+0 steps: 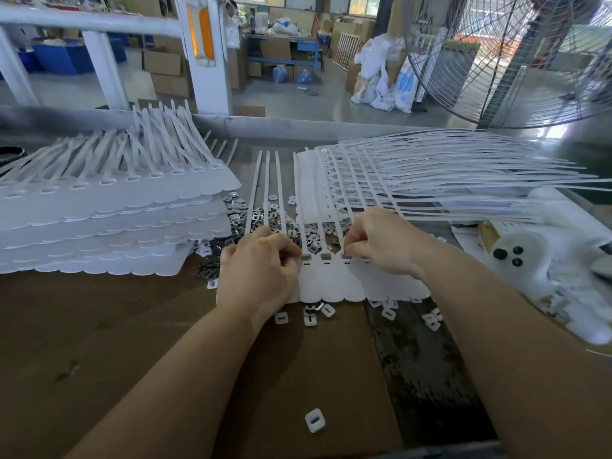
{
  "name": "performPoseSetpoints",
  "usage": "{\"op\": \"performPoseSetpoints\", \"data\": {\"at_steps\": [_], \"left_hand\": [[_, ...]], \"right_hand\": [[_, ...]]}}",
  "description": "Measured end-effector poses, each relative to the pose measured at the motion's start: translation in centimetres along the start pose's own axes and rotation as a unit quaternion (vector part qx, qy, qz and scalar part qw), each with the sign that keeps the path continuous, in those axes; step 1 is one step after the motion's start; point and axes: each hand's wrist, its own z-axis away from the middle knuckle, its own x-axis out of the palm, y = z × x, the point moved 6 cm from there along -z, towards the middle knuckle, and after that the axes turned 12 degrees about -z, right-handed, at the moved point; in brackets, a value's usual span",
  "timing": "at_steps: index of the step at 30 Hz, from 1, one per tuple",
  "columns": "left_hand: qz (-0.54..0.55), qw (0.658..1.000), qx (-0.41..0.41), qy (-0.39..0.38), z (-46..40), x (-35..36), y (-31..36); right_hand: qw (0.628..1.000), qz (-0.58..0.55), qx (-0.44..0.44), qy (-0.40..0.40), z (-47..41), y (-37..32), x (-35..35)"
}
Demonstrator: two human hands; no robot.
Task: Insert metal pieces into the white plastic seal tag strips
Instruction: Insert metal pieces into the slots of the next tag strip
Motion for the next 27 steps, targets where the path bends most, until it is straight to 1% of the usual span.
{"op": "performPoseSetpoints", "data": {"at_steps": [3,5,8,11,14,19,27], "left_hand": [[0.003,1.0,0.0,-0.001,0.1,0.0,0.0],[0.002,1.0,0.0,0.001,0.1,-0.1,0.0],[0.001,1.0,0.0,0.0,0.1,-0.1,0.1],[0.001,1.0,0.0,-0.004,0.1,0.0,0.0],[-0.006,1.0,-0.002,-0.007,0.1,0.0,0.1],[-0.002,1.0,-0.004,-0.007,0.1,-0.1,0.2],[0.028,0.999,-0.023,0.022,0.3,-0.5,0.0]], "right_hand": [[0.999,0.018,0.007,-0.028,-0.4,-0.2,0.2],[0.999,0.019,0.01,-0.027,-0.6,-0.3,0.2],[1.0,0.004,0.007,0.014,-0.9,-0.1,-0.1],[0.997,-0.044,0.012,0.062,-0.8,0.5,-0.5],[0.992,-0.09,0.016,0.088,-0.8,0.8,-0.7],[0.989,-0.072,-0.009,0.133,-1.1,-0.3,-0.6],[0.99,-0.061,-0.052,0.115,-2.1,-3.2,2.3]]}}
